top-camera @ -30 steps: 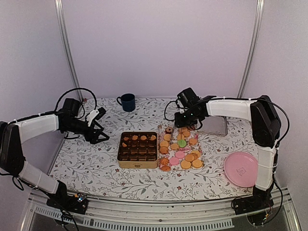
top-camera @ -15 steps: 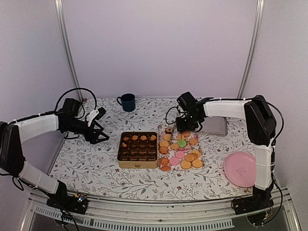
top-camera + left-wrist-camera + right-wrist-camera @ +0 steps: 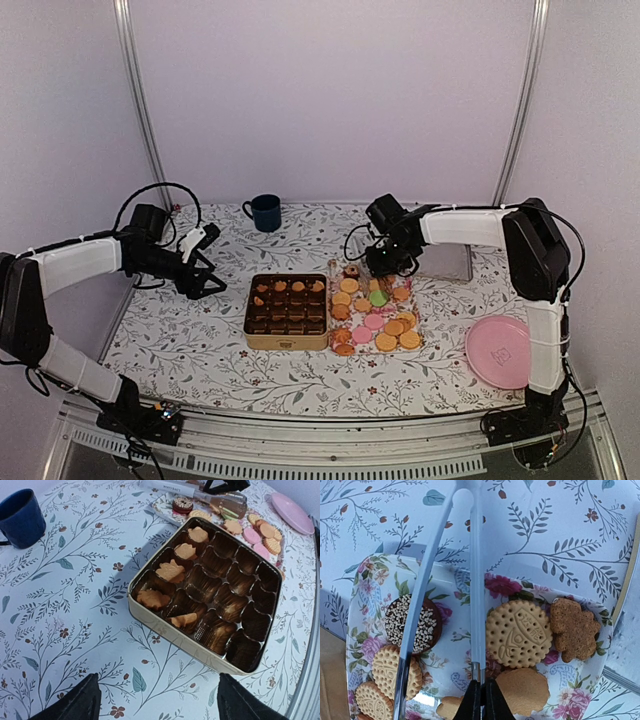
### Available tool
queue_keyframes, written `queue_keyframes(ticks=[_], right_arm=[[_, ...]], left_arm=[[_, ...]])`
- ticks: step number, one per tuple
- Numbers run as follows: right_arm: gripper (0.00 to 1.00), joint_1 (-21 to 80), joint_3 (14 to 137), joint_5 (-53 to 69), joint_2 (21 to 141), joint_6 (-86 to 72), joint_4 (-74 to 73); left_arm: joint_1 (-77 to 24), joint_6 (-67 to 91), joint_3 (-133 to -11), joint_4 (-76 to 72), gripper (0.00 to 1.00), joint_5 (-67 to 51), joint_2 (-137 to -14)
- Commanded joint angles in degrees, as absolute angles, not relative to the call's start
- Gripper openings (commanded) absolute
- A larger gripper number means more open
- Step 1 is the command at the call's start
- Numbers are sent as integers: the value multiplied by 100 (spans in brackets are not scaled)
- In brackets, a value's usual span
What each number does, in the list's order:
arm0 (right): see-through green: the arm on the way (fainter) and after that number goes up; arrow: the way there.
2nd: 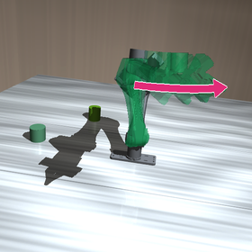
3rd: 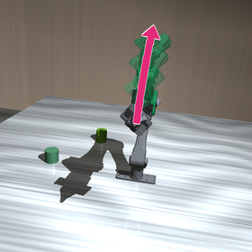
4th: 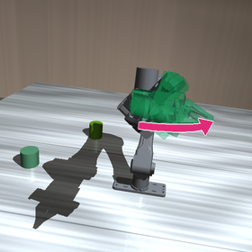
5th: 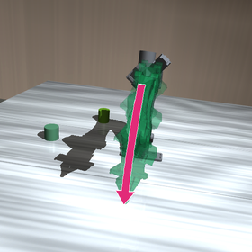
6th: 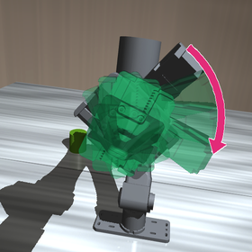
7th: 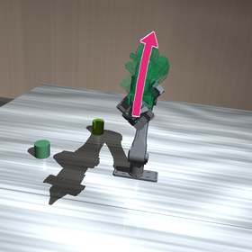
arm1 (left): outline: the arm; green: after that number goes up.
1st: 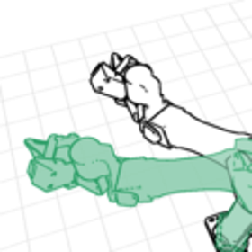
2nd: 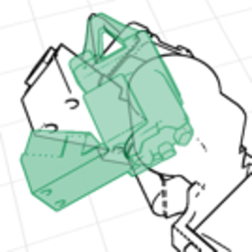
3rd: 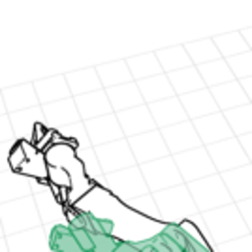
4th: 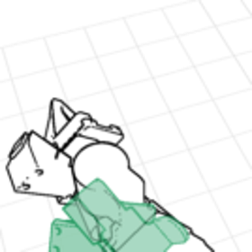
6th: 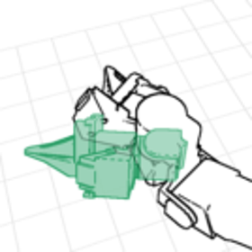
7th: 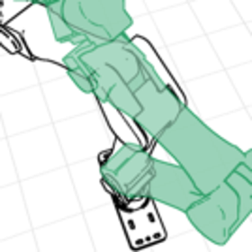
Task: Pack the cookies
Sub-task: Pick up the clamp from the plate, then pass from the right arm to the left
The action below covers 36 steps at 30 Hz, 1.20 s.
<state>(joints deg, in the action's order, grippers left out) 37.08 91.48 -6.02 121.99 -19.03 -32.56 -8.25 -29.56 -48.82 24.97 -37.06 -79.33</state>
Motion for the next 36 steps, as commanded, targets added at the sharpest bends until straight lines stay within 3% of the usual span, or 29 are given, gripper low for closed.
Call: queue_keyframes(ticks=[1,11,19,24,31,36], right_arm=[[3,3806,9203,-954,11957,-1957,-3163],[0,4078,8193,-1372,10750,-2293,-1794],[0,4931,6550,-1835,9211,-2440,1496],[0,5486,6091,-2117,9031,-2198,3529],[0,5974,6583,-2138,9631,-2120,4731],[0,6075,6982,-2029,10089,-2004,5050]], left_arm=[[-889,-2977,-4978,2531,81,-3812,-7830],[-1139,-2762,-5401,2688,81,-4255,-7896],[-1632,-1690,-6378,2524,81,-5795,-8174],[-2081,-384,-6711,1722,81,-6806,-8268],[-2393,2891,-6150,-1269,84,-7842,-8451],[-2413,5406,-5389,-4422,80,-8191,-8404]])
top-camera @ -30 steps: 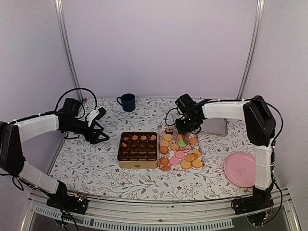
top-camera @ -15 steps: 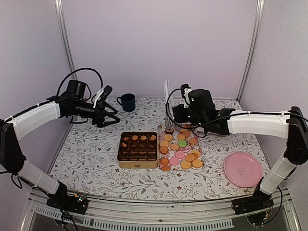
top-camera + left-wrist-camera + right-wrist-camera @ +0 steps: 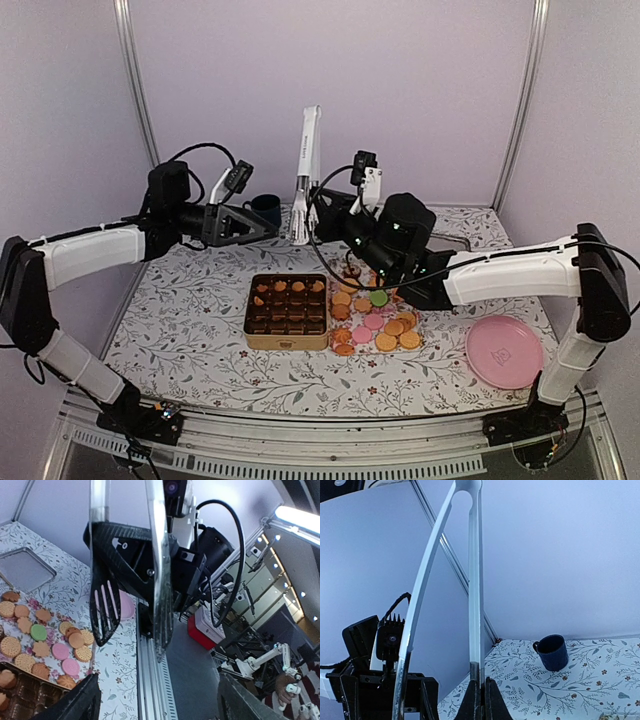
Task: Pack the cookies
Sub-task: Pass from the right arm to the left
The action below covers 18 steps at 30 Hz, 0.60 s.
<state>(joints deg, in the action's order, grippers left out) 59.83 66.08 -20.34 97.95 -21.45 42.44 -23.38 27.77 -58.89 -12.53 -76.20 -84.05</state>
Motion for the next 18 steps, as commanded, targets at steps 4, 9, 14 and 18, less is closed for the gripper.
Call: queue_keyframes(ticks=[4,9,14,18], right_arm=[[0,6079,7168,-1831,10357,-2044,5477],[0,6091,7338,-1539,10588,-2065,5589],[0,6125,7424,-1438,10783,-2131,5727],[0,6145,7524,-1248,10980,-2176,5913]], left_arm=[[-2490,6049,-5137,-5265,78,-8172,-8337],[-2506,5313,-5295,-4050,76,-7884,-8254],[-2534,5350,-5318,-4003,71,-7847,-8228],[-2542,5517,-5296,-4225,54,-7915,-8202]])
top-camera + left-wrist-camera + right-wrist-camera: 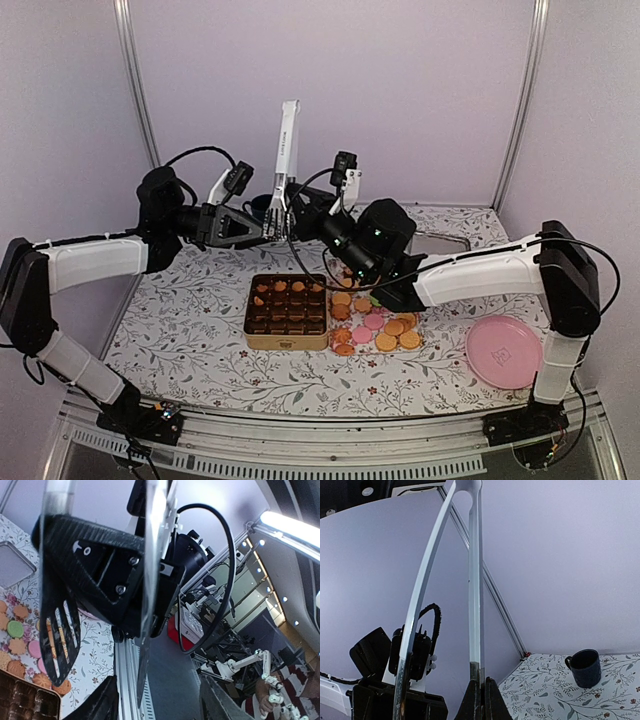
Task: Pack the cookies
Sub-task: Pass from the right arm to the left
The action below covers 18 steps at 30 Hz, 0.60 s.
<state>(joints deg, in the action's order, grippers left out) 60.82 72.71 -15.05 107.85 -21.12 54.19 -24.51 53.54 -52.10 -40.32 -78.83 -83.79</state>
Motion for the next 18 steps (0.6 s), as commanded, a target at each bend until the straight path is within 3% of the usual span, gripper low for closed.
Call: queue_keyframes(ticks=[1,7,10,14,18], right_arm=[[0,6155,7545,-1222,11027,-2179,5946],[0,6235,7617,-1164,11241,-2052,6316],[0,6279,7608,-1193,11286,-1900,6473],[0,6292,7510,-1240,11241,-1856,6570],[12,6293,7365,-1208,11162,-1779,6687]], left_arm=[[-2547,5625,-5285,-4364,52,-7945,-8188],[-2541,6017,-5272,-4826,45,-8007,-8183],[-2544,6012,-5266,-4834,32,-8013,-8193],[-2531,5897,-5230,-4717,5,-7977,-8187],[-2490,5763,-5236,-4527,0,-7963,-8172]])
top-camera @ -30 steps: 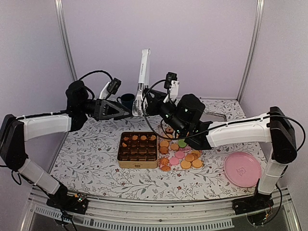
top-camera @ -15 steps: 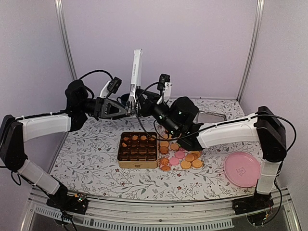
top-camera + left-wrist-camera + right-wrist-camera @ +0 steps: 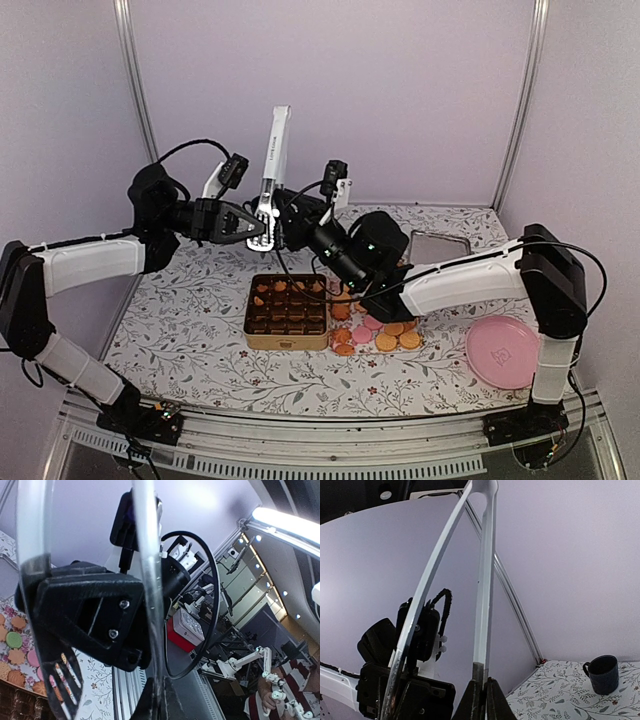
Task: Pack the cookies
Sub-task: Pass from the right arm to the left
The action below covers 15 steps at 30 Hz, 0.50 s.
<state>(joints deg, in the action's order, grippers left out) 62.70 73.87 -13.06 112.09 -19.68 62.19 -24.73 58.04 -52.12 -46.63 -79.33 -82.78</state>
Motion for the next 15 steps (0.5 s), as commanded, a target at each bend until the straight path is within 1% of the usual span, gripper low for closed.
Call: queue_keyframes(ticks=[1,3,5,7,9,10,11,13,15], right_arm=[[17,6293,7327,-1174,11128,-1750,6684],[32,6284,7162,-1068,10966,-1571,6652],[48,6259,6897,-846,10672,-1313,6504],[63,6128,6557,-449,10222,-1194,6009],[80,5935,6312,22,9742,-1249,5324],[94,5793,6197,297,9501,-1263,4960],[100,5678,6140,600,9292,-1265,4595],[99,5391,6103,1291,8953,-1332,3730],[99,5060,6063,2297,8722,-1489,3310]], left_arm=[[-2476,5736,-5238,-4500,0,-7973,-8167],[-2455,5585,-5270,-4341,0,-8004,-8155],[-2452,4923,-5410,-3620,0,-8005,-8111],[-2452,3348,-5828,-1662,0,-7767,-8104],[-2528,1539,-6436,475,0,-7126,-8175],[-2583,931,-6658,1116,0,-6840,-8216],[-2620,523,-6820,1579,0,-6616,-8252],[-2682,-172,-7034,2196,0,-6247,-8281],[-2808,-928,-7161,2821,0,-5907,-8244]])
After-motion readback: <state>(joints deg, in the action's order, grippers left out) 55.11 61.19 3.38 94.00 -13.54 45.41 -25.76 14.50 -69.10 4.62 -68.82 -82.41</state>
